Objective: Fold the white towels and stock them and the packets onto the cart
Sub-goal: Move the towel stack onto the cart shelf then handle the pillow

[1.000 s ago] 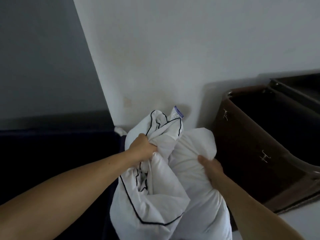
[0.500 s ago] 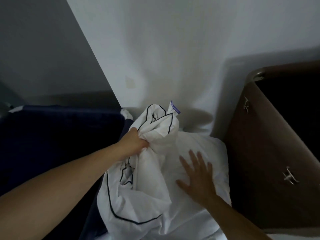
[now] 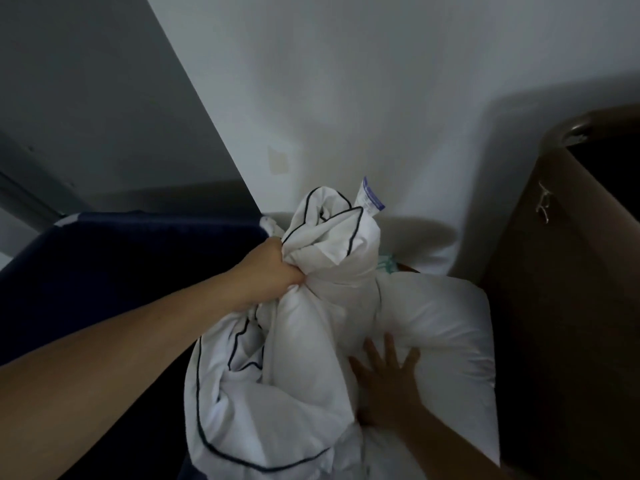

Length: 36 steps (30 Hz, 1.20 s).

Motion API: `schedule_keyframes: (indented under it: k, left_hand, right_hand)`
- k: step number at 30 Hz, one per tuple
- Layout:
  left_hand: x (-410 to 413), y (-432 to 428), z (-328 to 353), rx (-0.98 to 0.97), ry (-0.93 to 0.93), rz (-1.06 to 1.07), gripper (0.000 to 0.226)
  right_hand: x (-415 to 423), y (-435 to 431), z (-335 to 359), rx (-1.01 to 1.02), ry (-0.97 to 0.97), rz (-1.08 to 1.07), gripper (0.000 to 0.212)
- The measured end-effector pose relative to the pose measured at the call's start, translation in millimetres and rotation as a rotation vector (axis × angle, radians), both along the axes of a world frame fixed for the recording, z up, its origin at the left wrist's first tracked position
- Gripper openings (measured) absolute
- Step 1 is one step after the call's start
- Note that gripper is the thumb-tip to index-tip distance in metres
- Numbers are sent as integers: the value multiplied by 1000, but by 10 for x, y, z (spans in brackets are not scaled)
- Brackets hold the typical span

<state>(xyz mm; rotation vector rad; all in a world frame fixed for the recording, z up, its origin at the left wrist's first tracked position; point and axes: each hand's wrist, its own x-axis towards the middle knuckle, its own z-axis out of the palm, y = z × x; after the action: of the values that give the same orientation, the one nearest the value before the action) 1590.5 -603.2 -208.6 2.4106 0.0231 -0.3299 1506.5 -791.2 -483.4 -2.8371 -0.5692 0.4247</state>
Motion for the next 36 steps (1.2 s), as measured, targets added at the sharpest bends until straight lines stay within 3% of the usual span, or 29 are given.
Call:
schedule_keyframes:
  k: [3, 7, 10, 12, 16, 19, 22, 24, 27, 29, 32, 36]
  left_hand:
    - [-24, -10, 62, -6, -24, -7, 52]
    - [-88, 38, -17, -29, -30, 15, 47]
    - [-112, 89, -125, -27, -5, 29, 33]
    - [-142, 145, -201, -30, 8, 43, 22]
    - [-146, 152, -227, -47, 24, 77, 24]
    - [-99, 34, -173, -45, -17, 68, 40]
    - [-78, -9, -221, -38, -12, 85, 35]
    - [-96, -50, -277, -8, 20, 110, 23]
    - [-132, -207, -269, 49, 90, 114, 48]
    - [-147, -365, -266, 71, 102, 91, 43]
    - [-145, -679, -271, 115, 136, 21, 41]
    - [-186, -1144, -428, 165, 194, -66, 63]
  right_hand:
    - [206, -252, 196, -55, -77, 92, 92]
    - [513, -361, 389, 4, -95, 72, 130]
    - [787, -192, 441, -46, -101, 134, 134]
    - [978, -77, 474, -119, -93, 156, 135]
    - [1052, 96, 398, -207, -15, 75, 135]
    - [1006, 202, 394, -247, 28, -9, 125]
    - [992, 222, 443, -241, 39, 24, 120]
    - [970, 87, 493, -146, 40, 59, 116]
    - [840, -298, 682, -36, 34, -1, 104]
    - [686, -563, 838, 36, 63, -127, 91]
    - [408, -876, 1028, 381, 126, -402, 76]
    - [79, -1153, 1329, 727, 235, -643, 56]
